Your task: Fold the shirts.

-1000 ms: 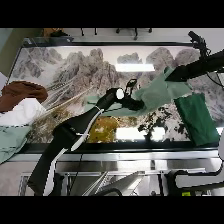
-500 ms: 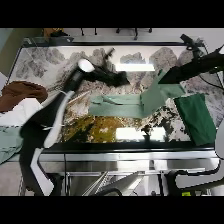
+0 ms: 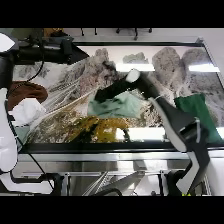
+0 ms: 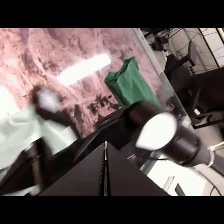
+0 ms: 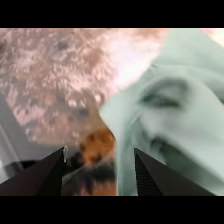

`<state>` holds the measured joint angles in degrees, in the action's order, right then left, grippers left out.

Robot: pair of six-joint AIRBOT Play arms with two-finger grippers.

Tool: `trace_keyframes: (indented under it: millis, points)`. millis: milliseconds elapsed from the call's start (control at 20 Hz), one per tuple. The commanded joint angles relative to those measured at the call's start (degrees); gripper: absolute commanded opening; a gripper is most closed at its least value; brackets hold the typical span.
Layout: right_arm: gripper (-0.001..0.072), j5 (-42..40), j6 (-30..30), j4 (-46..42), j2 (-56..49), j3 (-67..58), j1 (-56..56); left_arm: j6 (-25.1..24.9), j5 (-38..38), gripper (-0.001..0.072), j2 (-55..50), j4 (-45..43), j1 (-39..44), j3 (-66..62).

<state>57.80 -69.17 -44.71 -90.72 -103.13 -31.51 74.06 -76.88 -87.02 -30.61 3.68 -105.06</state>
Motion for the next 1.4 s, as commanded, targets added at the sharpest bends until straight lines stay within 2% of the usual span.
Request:
trace_keyframes:
  millis: [0, 100, 300, 550, 650, 700, 750, 800, 950, 1150, 1200, 1250, 1300, 1350]
  points:
    - [0.0480, -10.95, 2.19, -1.22, -3.67, -0.44, -6.86, -5.68, -0.76, 0.0019, 4.24, 0.15, -2.03, 8.11]
    - [0.0479, -5.44, 1.38, -5.77, 0.44, -0.42, -3.72, -6.80, -0.70, 0.0020, 5.35, 0.24, -3.23, 12.55]
    - [0.0480, 9.01, -5.55, -15.19, 9.46, -0.39, 9.70, -7.19, -1.22, 0.0020, 5.44, 0.74, -6.62, 16.92]
    - [0.0482, 26.36, -9.60, -17.09, 12.61, 1.79, 26.91, -7.17, -4.13, 0.0020, 5.46, 1.22, -9.40, 16.76]
    - [0.0485, 26.77, -9.75, -17.03, 12.59, 6.84, 30.47, -7.19, -5.79, 0.0019, 5.46, 2.32, -9.66, 16.81]
    - [0.0555, 25.62, -9.68, -17.05, 12.55, 10.10, 31.47, -7.19, -6.51, 0.0019, 5.46, 2.27, -9.66, 16.81]
    - [0.0658, 23.56, -9.68, -17.03, 12.55, 13.46, 31.85, -7.19, -7.58, 0.0020, 5.46, 2.25, -9.66, 16.83]
    - [0.0660, 20.85, -9.03, -16.90, 12.46, 16.92, 32.13, -7.19, -8.50, 0.0020, 5.46, 2.25, -9.66, 16.83]
    - [0.0659, 14.71, -4.98, -10.82, 10.45, 24.15, 32.13, -7.15, -9.40, 0.0020, 5.46, 2.25, -9.66, 16.83]
    - [0.0657, 12.39, 1.79, 0.74, 4.94, 25.53, 32.06, -7.13, -10.14, 0.0019, 5.46, 2.25, -9.62, 16.83]
    - [0.0627, 11.82, 3.37, 3.61, 3.63, 25.53, 32.04, -7.13, -10.21, 0.0019, 5.46, 2.25, -9.60, 16.83]
    - [0.0534, 11.54, 5.20, 6.45, 2.60, 25.53, 32.02, -7.02, -10.14, 0.0020, 5.46, 2.25, -9.55, 16.83]
    - [0.0491, 11.37, 7.34, 9.68, 1.68, 25.53, 32.00, -6.93, -10.14, 0.0020, 5.46, 2.27, -9.55, 16.83]
    - [0.0488, 11.15, 8.46, 12.50, 1.01, 25.53, 32.00, -6.93, -10.14, 0.0020, 5.46, 2.25, -9.55, 16.83]
